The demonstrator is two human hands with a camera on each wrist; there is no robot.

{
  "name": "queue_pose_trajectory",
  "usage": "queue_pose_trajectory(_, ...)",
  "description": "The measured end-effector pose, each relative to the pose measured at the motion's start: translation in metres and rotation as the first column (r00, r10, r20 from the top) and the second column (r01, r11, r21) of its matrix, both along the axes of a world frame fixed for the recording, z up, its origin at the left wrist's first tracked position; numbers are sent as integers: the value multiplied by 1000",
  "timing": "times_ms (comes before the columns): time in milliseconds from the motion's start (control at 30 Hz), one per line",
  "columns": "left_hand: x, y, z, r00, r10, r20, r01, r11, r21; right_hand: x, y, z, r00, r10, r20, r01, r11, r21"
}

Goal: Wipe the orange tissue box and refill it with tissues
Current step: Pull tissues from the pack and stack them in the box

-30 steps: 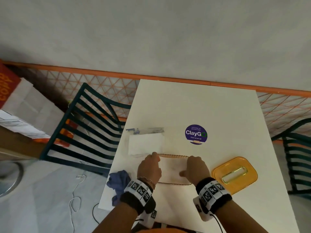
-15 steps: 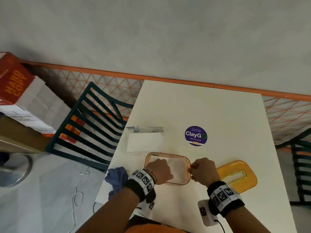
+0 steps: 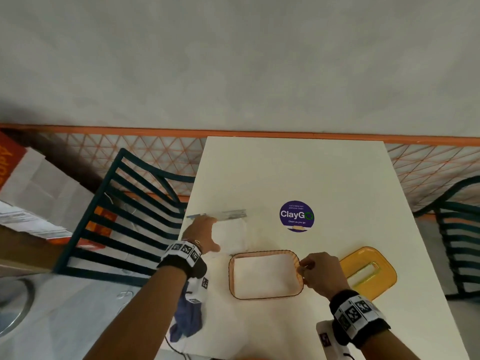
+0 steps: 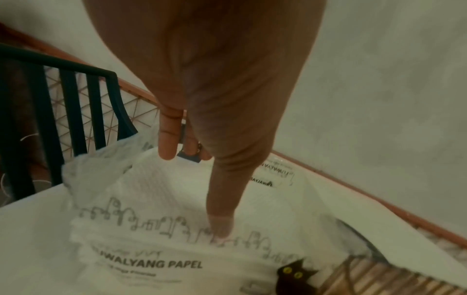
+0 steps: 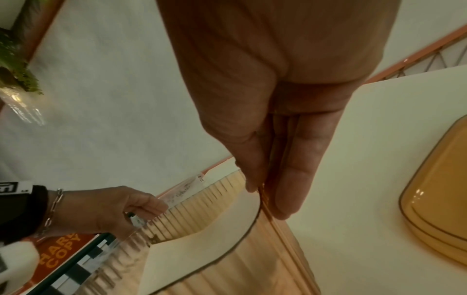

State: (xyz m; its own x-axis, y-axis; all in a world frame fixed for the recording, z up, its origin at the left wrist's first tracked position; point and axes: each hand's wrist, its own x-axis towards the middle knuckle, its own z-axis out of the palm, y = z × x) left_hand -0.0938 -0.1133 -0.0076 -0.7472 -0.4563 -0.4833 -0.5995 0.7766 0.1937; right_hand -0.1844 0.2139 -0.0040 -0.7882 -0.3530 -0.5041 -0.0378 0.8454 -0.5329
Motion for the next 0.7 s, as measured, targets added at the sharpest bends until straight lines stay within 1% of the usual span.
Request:
queue_pose_trajectory(100, -3, -5, -11, 997, -69, 32, 71, 996, -51, 2, -1, -1, 1000, -17, -3, 17, 999, 42)
queue_pose_trajectory(200, -5, -12, -17, 994, -104, 13, 104, 993, -45, 5, -4, 0, 999, -40, -24, 42, 997, 63)
queue_pose_trajectory(367, -9, -22, -13, 987, -162, -4, 161, 981, -106, 8, -10, 2, 996, -59, -65, 68, 988, 138)
queue_pose_trajectory(500, -10, -26, -11, 982, -190, -4, 188, 974, -124, 11, -15, 3, 992, -18, -122, 44, 976, 215)
queue_pose_trajectory(567, -10, -27, -9, 982, -184, -30, 181, 980, -83, 13, -18, 5, 989, -15, -148, 53, 966, 253)
queue_pose_trajectory(633, -7, -30, -10, 987, -144, -66, 146, 989, 26, 16, -23, 10, 981, -19, -191, 72, 960, 270)
queue_pose_trajectory(700, -3, -31, -9, 991, -121, -60, 129, 981, 146, 19, -32, 18, 970, -2, -243, 65, 966, 251)
